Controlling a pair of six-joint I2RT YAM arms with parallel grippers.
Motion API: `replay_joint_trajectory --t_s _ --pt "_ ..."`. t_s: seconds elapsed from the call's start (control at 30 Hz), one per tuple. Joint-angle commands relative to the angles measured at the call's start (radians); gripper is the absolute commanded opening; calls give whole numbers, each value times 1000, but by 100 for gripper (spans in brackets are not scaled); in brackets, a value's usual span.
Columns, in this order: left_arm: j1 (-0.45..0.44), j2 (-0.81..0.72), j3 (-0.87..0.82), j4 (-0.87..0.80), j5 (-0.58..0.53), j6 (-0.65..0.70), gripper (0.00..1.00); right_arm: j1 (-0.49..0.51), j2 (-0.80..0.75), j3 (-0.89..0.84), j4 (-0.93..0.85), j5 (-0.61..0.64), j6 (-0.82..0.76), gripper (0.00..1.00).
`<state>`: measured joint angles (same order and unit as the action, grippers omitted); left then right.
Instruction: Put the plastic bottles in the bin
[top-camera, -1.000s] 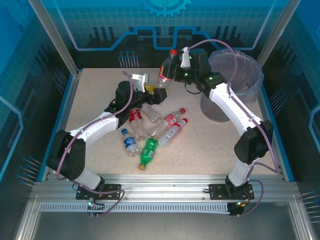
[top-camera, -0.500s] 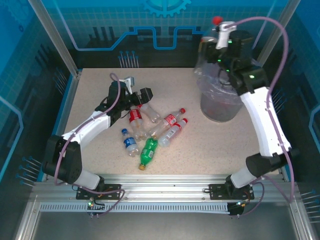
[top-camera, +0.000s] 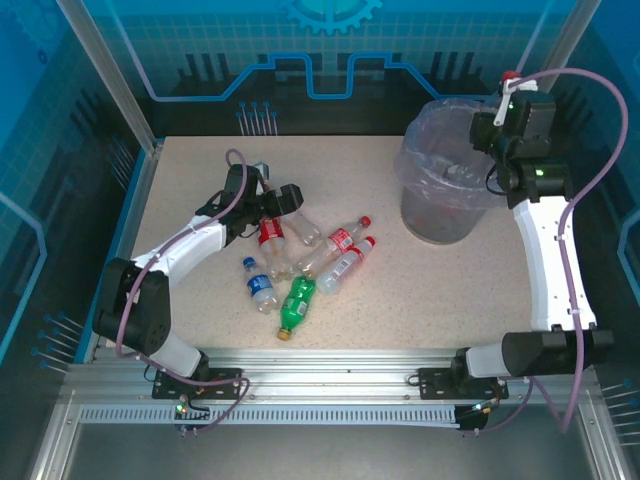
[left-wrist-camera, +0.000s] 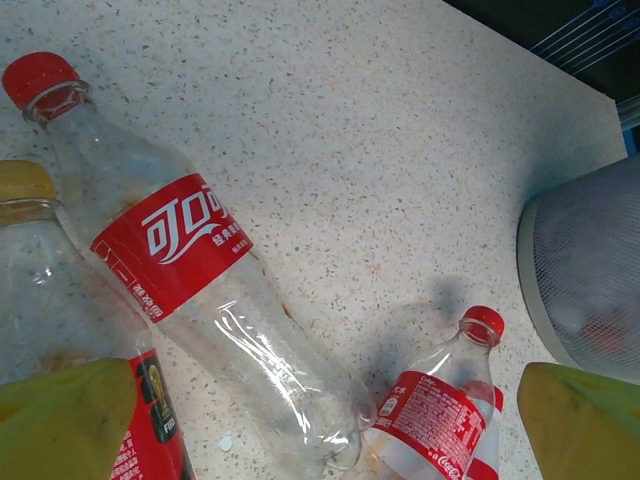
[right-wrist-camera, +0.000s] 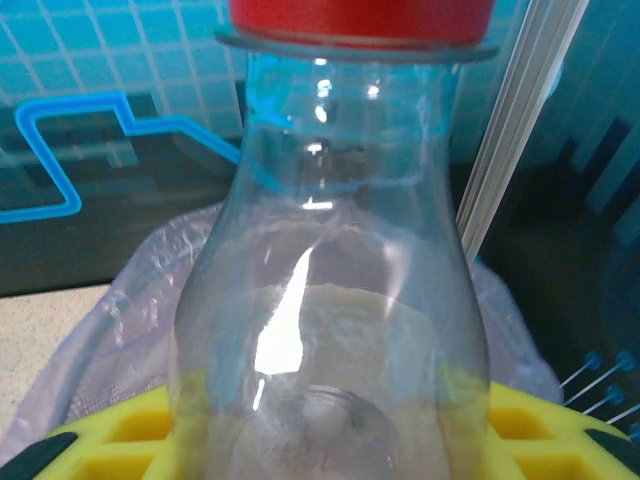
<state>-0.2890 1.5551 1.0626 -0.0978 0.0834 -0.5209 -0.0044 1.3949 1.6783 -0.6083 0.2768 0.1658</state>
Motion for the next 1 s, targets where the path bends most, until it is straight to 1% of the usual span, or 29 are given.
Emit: replay_joint_trajectory --t_s 0.0,0.17,0.27,0.47,0.6,0.87,0.97 --pt "-2 14 19 -13 -22 18 99 -42 12 -52 49 -105 98 38" --pt "-14 23 23 -44 -54 38 99 -60 30 -139 90 -194 224 39" --pt "-16 30 28 -69 -72 59 99 -61 41 -179 106 -235 274 39" --pt "-17 42 29 -70 -71 68 99 -63 77 -215 118 -256 304 39" --pt "-16 48 31 -66 -68 68 99 -62 95 -200 107 -255 294 40" --pt "-16 51 39 -62 -63 70 99 -58 6 -98 80 -145 196 39" --pt "-16 58 40 -53 -56 61 99 -59 -6 -87 112 -123 186 39"
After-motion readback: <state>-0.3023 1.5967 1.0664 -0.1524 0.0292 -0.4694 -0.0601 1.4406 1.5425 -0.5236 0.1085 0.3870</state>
